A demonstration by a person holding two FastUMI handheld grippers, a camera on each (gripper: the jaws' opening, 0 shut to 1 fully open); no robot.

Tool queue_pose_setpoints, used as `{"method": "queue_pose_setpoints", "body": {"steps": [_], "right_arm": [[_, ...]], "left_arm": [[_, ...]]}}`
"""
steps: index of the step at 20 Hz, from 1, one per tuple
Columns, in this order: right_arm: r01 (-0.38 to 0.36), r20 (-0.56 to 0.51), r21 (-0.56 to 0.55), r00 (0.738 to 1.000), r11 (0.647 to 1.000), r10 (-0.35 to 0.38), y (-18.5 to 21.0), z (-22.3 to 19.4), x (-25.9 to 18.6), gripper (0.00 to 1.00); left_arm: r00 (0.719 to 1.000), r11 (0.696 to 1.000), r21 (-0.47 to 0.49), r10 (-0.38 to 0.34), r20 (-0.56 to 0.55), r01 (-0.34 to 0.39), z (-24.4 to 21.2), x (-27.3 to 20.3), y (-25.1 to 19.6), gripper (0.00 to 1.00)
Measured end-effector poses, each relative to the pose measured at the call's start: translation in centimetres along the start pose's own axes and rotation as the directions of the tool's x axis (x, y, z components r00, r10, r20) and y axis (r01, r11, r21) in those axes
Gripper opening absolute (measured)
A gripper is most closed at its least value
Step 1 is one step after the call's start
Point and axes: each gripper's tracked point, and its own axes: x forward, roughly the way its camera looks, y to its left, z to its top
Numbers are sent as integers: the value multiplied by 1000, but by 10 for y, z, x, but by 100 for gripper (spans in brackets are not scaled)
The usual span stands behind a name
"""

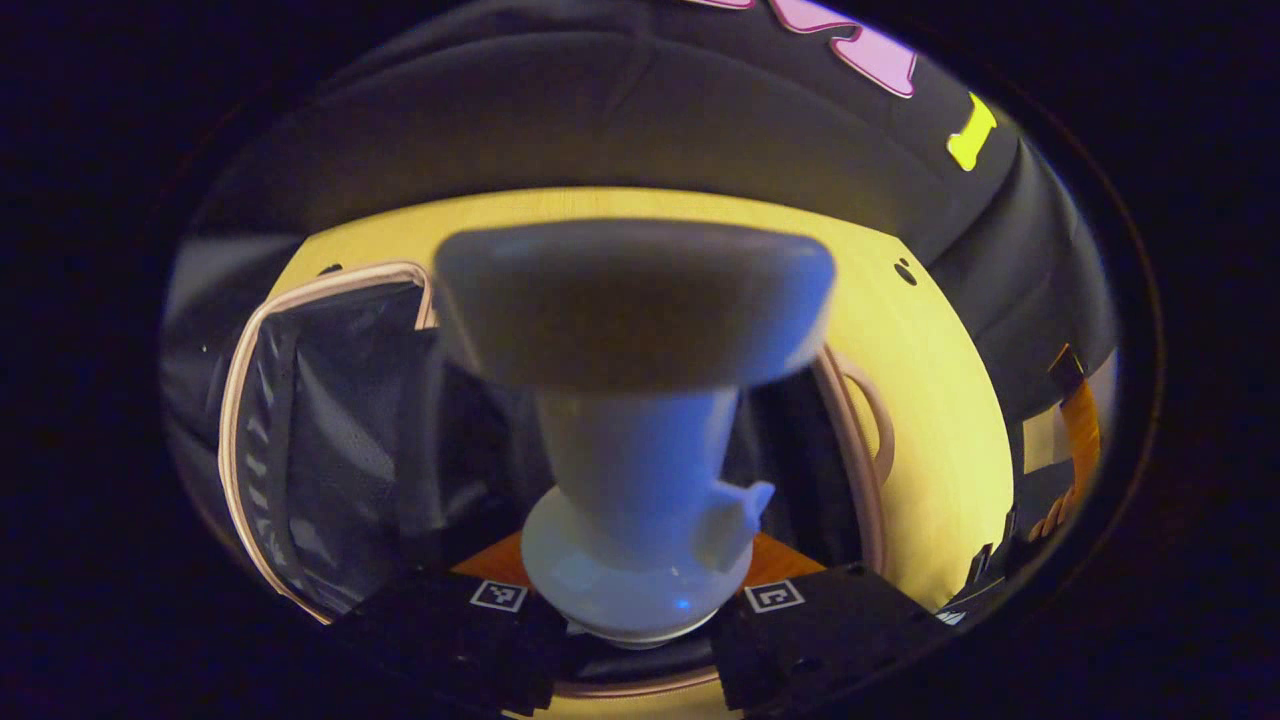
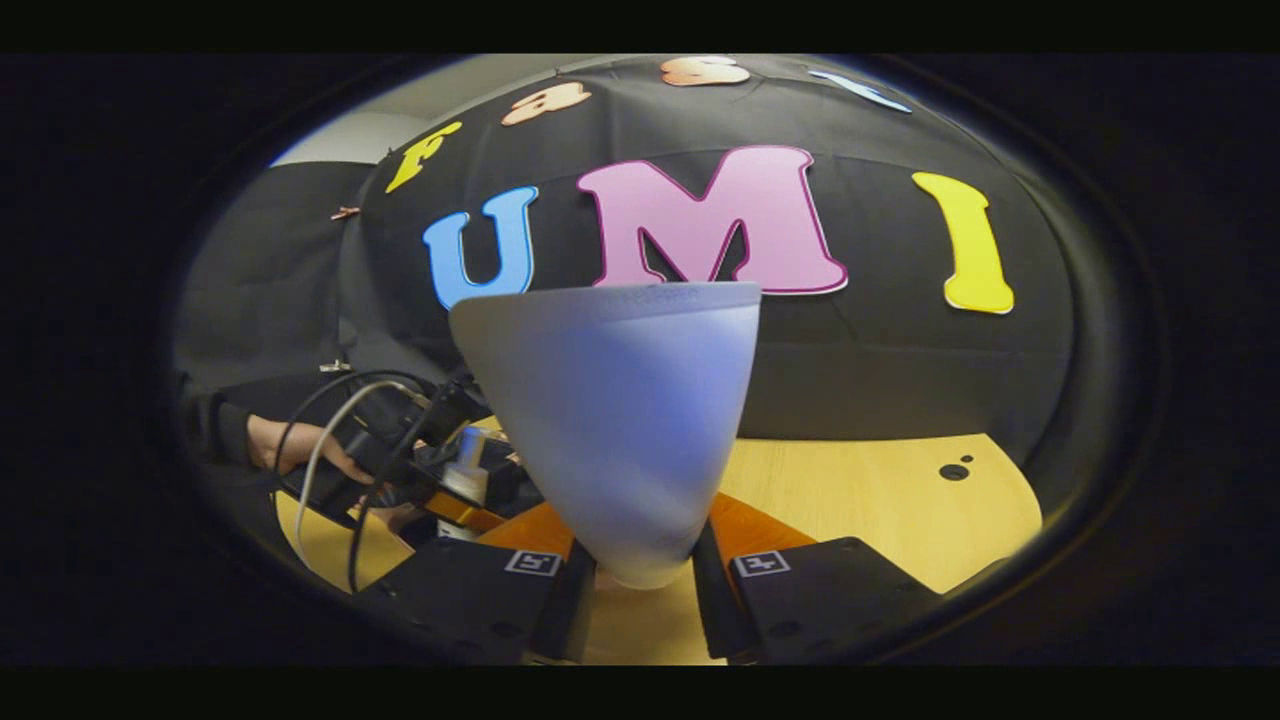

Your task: First open the suitcase, pack the skin care products into it, and then close the suitcase.

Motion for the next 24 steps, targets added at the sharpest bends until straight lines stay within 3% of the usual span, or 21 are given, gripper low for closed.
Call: {"method": "queue_pose_setpoints", "body": {"steps": [4,5,7,10,12,14,16,19,20,22,24], "right_arm": [[-21,0,12,1000,1000,21,3,8,6,47],[-22,-7,11,1000,1000,22,3,8,8,47],[-28,-22,10,999,1000,29,5,6,11,47],[-40,-52,1,998,999,40,11,-1,17,47],[-57,-82,12,995,998,58,21,-8,22,47],[-75,-115,6,991,997,75,33,-15,28,47],[-95,-148,1,984,995,94,44,-24,35,47],[-95,-241,31,965,995,100,61,-48,52,47],[-91,-282,55,954,994,103,70,-57,56,42],[-87,-369,88,923,992,114,91,-82,67,47],[-70,-442,122,890,990,117,110,-102,76,47]], "left_arm": [[988,997,17,77,-137,-75,-15,16,10,67],[984,994,28,106,-144,-103,-12,17,12,64],[981,986,58,159,-107,-154,2,17,16,65],[982,981,72,183,-51,-179,10,8,16,69],[979,980,31,192,69,-195,20,-12,17,71],[948,982,-34,186,259,-183,37,-49,22,70],[881,980,-72,198,430,-185,48,-101,30,75],[797,970,-101,238,556,-220,36,-168,38,77],[785,971,-112,238,572,-212,24,-186,39,77],[777,974,-154,228,587,-169,-4,-215,36,78],[774,971,-231,195,602,-65,-33,-241,36,78]]}}
